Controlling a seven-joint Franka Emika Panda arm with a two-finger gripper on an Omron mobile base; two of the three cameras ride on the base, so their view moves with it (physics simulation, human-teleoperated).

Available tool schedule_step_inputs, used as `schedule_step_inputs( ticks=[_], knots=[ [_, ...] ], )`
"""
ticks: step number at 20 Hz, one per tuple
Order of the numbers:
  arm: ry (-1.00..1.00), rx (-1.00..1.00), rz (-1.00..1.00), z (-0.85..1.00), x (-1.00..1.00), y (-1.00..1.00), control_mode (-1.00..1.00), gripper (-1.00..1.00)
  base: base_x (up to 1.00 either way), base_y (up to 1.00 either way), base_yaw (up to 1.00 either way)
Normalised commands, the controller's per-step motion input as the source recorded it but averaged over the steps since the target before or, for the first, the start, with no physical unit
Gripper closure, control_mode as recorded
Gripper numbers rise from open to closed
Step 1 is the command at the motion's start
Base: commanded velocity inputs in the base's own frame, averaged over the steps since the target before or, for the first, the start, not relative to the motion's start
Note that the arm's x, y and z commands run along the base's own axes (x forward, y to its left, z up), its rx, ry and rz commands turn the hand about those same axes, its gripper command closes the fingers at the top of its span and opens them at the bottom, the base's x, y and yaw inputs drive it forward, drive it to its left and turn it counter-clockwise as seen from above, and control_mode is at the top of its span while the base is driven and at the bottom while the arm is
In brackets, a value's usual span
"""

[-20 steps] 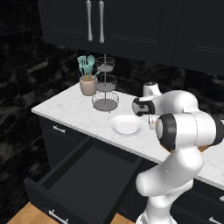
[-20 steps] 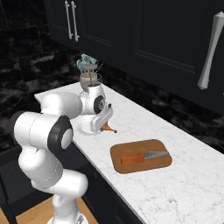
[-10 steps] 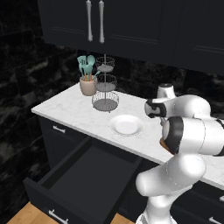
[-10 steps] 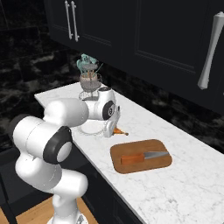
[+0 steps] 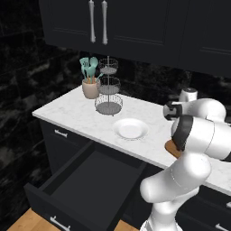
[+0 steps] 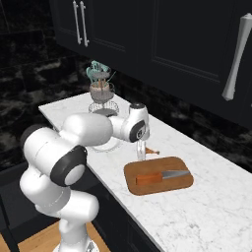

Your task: Pick up the knife from the drawer and place it on the cutting board. Then place the meat from the plate to the cutting board.

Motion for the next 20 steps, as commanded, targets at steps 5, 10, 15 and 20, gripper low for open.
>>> schedule_step_inputs(
  ticks=[5, 10, 15, 20],
  knots=[
    [0.0, 0.03, 0.24, 0.0, -0.25, -0.28, -1.0, 1.0, 0.0, 0.0, 0.0],
    [0.0, 0.0, 0.16, -0.03, -0.31, -0.07, -1.0, 1.0, 0.0, 0.0, 0.0],
    [0.0, 0.0, 0.02, -0.13, 0.0, 0.0, -1.0, 1.0, 0.0, 0.0, 0.0],
    [0.0, 0.0, 0.03, -0.21, 0.0, 0.0, -1.0, 1.0, 0.0, 0.0, 0.0]
  ],
)
